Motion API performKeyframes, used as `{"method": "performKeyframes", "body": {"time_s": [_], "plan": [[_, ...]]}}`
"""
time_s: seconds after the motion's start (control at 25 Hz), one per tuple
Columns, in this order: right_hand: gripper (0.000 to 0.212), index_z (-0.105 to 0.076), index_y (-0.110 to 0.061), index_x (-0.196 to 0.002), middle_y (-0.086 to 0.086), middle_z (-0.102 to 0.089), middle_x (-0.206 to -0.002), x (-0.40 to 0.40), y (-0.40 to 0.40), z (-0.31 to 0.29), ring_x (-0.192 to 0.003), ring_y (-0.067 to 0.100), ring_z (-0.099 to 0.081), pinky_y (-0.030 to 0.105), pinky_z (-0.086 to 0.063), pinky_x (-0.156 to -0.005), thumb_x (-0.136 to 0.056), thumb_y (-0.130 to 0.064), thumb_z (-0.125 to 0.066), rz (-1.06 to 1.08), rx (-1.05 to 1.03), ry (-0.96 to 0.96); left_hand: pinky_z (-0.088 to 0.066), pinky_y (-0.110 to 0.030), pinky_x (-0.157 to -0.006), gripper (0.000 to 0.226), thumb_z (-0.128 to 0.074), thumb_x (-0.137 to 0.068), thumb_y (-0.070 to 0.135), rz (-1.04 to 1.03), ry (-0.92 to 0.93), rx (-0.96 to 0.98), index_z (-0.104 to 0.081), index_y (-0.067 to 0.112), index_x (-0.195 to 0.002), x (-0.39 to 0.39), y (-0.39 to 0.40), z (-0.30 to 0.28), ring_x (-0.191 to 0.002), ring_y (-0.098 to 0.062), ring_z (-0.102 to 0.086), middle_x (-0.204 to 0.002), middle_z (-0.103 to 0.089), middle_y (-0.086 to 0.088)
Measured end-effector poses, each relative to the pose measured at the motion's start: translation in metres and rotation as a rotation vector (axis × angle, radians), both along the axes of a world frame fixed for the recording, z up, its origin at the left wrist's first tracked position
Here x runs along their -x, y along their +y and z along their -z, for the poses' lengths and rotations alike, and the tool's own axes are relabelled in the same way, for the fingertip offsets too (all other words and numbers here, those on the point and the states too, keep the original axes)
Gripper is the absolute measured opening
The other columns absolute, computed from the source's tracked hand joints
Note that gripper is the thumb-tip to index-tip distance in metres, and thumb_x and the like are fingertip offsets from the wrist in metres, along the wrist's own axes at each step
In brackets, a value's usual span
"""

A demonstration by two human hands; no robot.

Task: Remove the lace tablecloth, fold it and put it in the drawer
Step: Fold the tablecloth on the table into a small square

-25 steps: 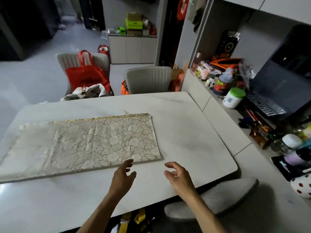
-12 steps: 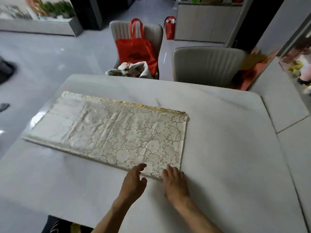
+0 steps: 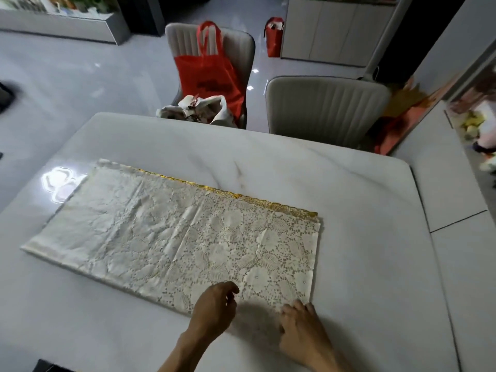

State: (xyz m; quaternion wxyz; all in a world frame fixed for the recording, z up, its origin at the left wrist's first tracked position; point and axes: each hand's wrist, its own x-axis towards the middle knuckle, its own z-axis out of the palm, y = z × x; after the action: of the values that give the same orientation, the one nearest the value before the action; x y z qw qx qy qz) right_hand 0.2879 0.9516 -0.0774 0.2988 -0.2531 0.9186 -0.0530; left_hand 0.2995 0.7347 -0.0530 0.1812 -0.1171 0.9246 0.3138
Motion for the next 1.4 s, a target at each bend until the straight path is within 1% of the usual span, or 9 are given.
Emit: {"method": "performKeyframes", "body": {"time_s": [0.08, 0.16, 0.28, 0.44, 0.6, 0.88, 1.04, 1.24, 1.4], "plan": [[0.024, -0.06, -0.025, -0.089, -0.003, -0.064, -0.104, 0.042, 0.009, -0.005, -0.1, 0.02, -0.051, 0.036, -0.038, -0.086, -0.081, -0.027, -0.038, 0.14, 0.107, 0.048, -0.048, -0.022, -0.081, 0.029, -0.053, -0.088, 0.011, 0.073, 0.026, 0.01, -0.067, 0.023, -0.111, 0.01, 0.008, 0.008, -0.101, -0.012, -0.06, -0.112, -0.068, 0.004], [0.03, -0.06, -0.02, -0.112, -0.001, -0.063, -0.12, 0.1, 0.014, 0.0, -0.109, 0.022, -0.055, 0.036, -0.044, -0.091, -0.087, -0.023, -0.044, 0.28, 0.195, 0.169, -0.047, -0.021, -0.084, 0.03, -0.054, -0.087, 0.011, 0.115, 0.063, 0.03, -0.067, 0.024, -0.111, 0.018, 0.01, 0.019, -0.106, -0.012, -0.056, -0.119, -0.065, 0.005], [0.055, -0.037, -0.018, -0.144, 0.003, -0.044, -0.148, 0.173, 0.019, 0.017, -0.132, 0.028, -0.041, 0.044, -0.04, -0.105, -0.091, -0.021, -0.05, 0.414, 0.139, 0.228, -0.044, -0.026, -0.096, 0.036, -0.057, -0.085, 0.014, 0.168, 0.119, 0.116, -0.061, 0.026, -0.119, 0.03, 0.008, 0.038, -0.118, -0.013, -0.046, -0.135, -0.052, 0.008], [0.052, -0.045, -0.018, -0.135, 0.005, -0.051, -0.13, 0.207, 0.023, 0.037, -0.119, 0.028, -0.045, 0.045, -0.04, -0.096, -0.086, -0.031, -0.057, 0.384, 0.054, 0.331, -0.027, -0.039, -0.116, 0.056, -0.061, -0.087, 0.024, 0.181, 0.13, 0.252, -0.045, 0.026, -0.14, 0.041, 0.002, 0.053, -0.144, -0.024, -0.024, -0.158, -0.026, -0.002], [0.051, -0.05, -0.023, -0.128, 0.001, -0.049, -0.126, 0.216, 0.032, 0.039, -0.115, 0.024, -0.045, 0.042, -0.04, -0.094, -0.082, -0.04, -0.064, 0.411, 0.115, 0.3, -0.034, -0.042, -0.115, 0.062, -0.069, -0.084, 0.028, 0.209, 0.114, 0.233, -0.044, 0.029, -0.141, 0.048, -0.002, 0.056, -0.143, -0.022, -0.026, -0.158, -0.026, 0.0], [0.026, -0.06, -0.021, -0.107, 0.0, -0.055, -0.107, 0.208, 0.033, 0.038, -0.1, 0.025, -0.054, 0.039, -0.044, -0.084, -0.085, -0.035, -0.066, 0.356, 0.141, 0.421, -0.042, -0.036, -0.108, 0.064, -0.074, -0.081, 0.026, 0.218, 0.128, 0.212, -0.046, 0.033, -0.139, 0.052, -0.004, 0.054, -0.137, -0.018, -0.031, -0.155, -0.028, 0.004], [0.026, -0.062, -0.016, -0.102, 0.005, -0.059, -0.1, 0.204, 0.035, 0.036, -0.089, 0.029, -0.055, 0.041, -0.044, -0.075, -0.08, -0.027, -0.07, 0.293, 0.08, 0.627, -0.04, -0.038, -0.11, 0.064, -0.072, -0.083, 0.027, 0.216, 0.123, 0.222, -0.045, 0.031, -0.14, 0.052, -0.002, 0.053, -0.139, -0.02, -0.029, -0.156, -0.027, 0.003], [0.045, -0.052, -0.015, -0.131, 0.004, -0.057, -0.124, 0.204, 0.037, 0.043, -0.11, 0.027, -0.053, 0.04, -0.044, -0.09, -0.089, -0.031, -0.061, 0.343, 0.142, 0.374, -0.04, -0.038, -0.11, 0.063, -0.073, -0.082, 0.025, 0.221, 0.125, 0.228, -0.046, 0.031, -0.139, 0.053, -0.002, 0.051, -0.139, -0.021, -0.029, -0.156, -0.028, 0.002], [0.035, -0.057, -0.019, -0.119, 0.001, -0.062, -0.117, 0.217, 0.035, 0.039, -0.109, 0.025, -0.052, 0.04, -0.042, -0.091, -0.088, -0.034, -0.061, 0.381, 0.127, 0.294, -0.039, -0.037, -0.11, 0.062, -0.071, -0.084, 0.027, 0.22, 0.117, 0.229, -0.045, 0.033, -0.139, 0.053, -0.001, 0.047, -0.14, -0.019, -0.027, -0.156, -0.026, 0.004]]}}
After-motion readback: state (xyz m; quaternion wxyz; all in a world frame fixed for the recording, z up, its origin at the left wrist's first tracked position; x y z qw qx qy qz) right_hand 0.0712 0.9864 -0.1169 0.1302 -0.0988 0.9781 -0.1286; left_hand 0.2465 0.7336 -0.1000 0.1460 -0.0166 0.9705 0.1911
